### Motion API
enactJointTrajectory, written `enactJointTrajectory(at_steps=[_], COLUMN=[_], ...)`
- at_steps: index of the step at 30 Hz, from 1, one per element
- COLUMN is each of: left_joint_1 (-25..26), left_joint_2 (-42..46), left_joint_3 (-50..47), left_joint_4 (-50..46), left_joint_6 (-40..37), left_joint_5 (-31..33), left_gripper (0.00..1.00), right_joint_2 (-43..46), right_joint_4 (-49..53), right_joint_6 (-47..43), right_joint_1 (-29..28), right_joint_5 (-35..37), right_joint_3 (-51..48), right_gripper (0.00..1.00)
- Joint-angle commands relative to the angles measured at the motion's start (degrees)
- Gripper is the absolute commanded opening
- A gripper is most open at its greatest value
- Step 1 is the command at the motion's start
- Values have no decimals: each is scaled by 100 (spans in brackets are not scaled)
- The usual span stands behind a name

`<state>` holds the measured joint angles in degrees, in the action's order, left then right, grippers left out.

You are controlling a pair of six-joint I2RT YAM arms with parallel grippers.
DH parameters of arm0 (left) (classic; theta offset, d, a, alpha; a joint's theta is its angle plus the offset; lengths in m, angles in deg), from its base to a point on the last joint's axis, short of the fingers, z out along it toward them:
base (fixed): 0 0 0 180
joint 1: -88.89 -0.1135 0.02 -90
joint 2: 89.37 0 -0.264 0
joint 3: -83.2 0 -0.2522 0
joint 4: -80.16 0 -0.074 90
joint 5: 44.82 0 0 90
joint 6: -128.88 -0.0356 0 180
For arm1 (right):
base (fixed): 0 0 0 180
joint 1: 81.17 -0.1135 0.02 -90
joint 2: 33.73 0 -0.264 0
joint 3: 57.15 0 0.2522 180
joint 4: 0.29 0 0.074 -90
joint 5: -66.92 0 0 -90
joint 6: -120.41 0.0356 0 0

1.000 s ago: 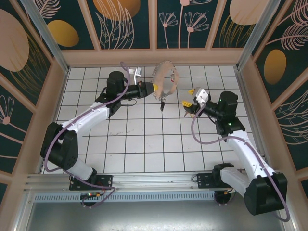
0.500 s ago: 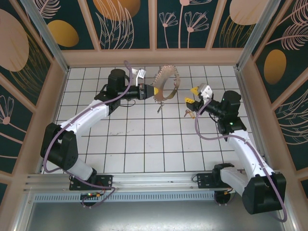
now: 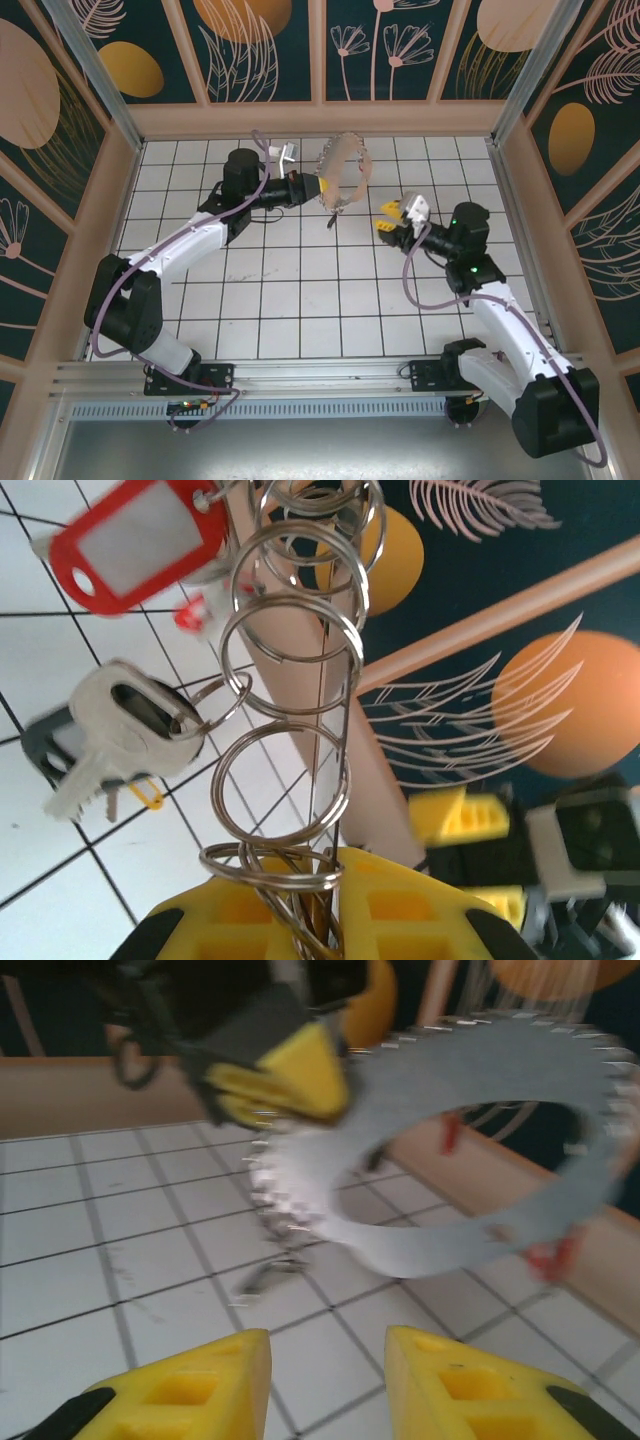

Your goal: Put the keys on the keyring

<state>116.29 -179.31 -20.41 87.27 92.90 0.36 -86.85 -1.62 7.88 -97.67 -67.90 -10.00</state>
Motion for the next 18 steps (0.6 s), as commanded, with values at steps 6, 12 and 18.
enactJointTrajectory(at_steps=[6, 12, 18], left_joint_1=[24, 29, 41], left_joint_2=[-58, -66, -129], left_joint_3=[-89, -189, -213], left_joint_4=[1929, 2360, 2669], left_joint_6=[1776, 2210, 2421], left_joint_5=[226, 281, 289], left_gripper=[0, 0, 0], right_joint_2=[45, -184, -668], right_joint_4=[-1989, -2582, -2697], right_joint_6=[941, 944, 588], right_joint_1=[-1084, -1099, -1215], right_joint_5=[965, 1325, 1378], right_joint_3=[-791, -799, -423], right_gripper=[35, 39, 37])
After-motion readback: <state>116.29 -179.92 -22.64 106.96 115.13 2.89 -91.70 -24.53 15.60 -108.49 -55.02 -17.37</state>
